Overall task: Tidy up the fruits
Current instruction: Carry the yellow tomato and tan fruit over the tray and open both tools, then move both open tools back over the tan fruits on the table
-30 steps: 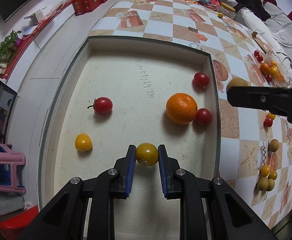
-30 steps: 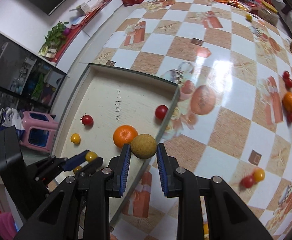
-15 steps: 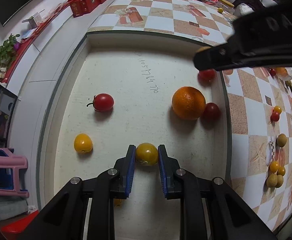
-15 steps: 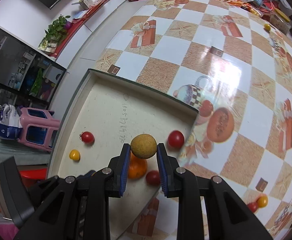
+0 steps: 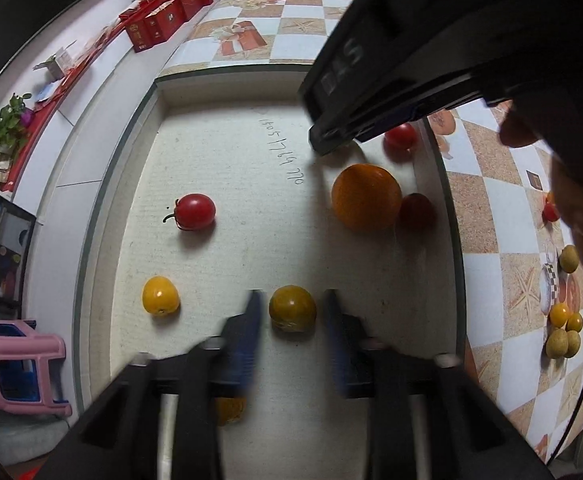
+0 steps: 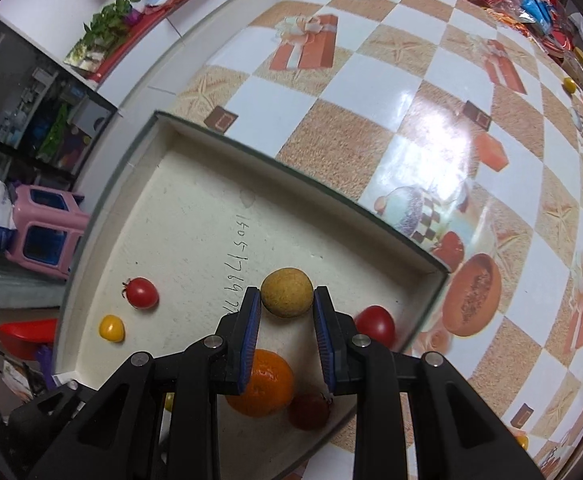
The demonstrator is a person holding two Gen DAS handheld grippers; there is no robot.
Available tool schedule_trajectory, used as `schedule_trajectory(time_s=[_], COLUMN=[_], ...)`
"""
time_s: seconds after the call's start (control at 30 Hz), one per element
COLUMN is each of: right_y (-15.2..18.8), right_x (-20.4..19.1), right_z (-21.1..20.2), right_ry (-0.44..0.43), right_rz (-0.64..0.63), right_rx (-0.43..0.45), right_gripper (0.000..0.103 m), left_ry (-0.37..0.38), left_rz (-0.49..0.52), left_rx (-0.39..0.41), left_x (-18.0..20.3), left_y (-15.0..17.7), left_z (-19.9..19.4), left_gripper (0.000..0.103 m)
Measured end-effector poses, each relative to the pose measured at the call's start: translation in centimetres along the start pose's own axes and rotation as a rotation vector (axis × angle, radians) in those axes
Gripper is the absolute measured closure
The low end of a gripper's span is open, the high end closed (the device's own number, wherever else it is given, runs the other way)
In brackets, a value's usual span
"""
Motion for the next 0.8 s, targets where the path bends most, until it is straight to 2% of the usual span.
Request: schedule_trajectory(time_s=[0.03,0.1,0.17,0.23,0.27,0.3,0.5,0.6,0.73,0.8], right_y=[0.0,-0.2,-0.3,-0.5,-0.6,-0.7,-1.7,-1.2,1.9,4.6], right_x=[-0.1,-0.2,-0.4,-1.0,-1.1,-1.2,-0.4,1.2,5.1,7.7], right_z=[0.2,0.3,0.3,0.5,0.6,0.6,-2.7,-5.8,-9.2,-10.7], right_ry=[0.001,0.008,0.002,-0.013,-0.004,0.004,-0.055,-0.047,0.008,0.048], right_rz=[-0.003,-0.016,-0.027,-0.030,-0.035,-0.036,0.044,0.077,0.165,0.218], right_rx=[-0.007,-0.001,-0.005,-0.012,-0.018,-0.014,0.077,0.142,0.179,0.175], right_gripper=[0.073,0.072,0.066,0.051,0.031,0.023,0.022,0.022,0.022,0.022], left_ry=[-0.012,-0.015,-0.006,0.000,-0.001,-0.002,-0.001,0.000,0.004,0.018], left_rz=[0.003,0.019,0.027,0.033,0.035,0.035,0.056,0.068,0.091,0.107], left_rx=[0.013,0.047,0.032,0.025,0.020,0.016,0.007,0.009,0.029,0.042], left_x=[0.0,0.1,0.4,0.5,0.6,0.6,0.9,1.0,2.0,2.8], left_y=[-0.1,-0.3,-0.1,-0.1,0.0,0.0,0.0,-0.4,-1.6,-2.2], left_z=[-0.1,-0.6,-0.4,-0.3,-0.3,-0.2,-0.8,-1.3,-2.1,-2.4], left_gripper=[0.032,0.030,0.030,0.030,0.030,0.030,0.030,0.030,0.030,0.030])
Point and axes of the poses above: each gripper's, at about its wrist camera, not at the fingertips, and z roughly the way its jaws point, x to its right, y to its underside, the point moved 6 cm from there along z, roughly the way its jaws point, and after that the axes turned 11 degrees about x, right-handed, at the moved point
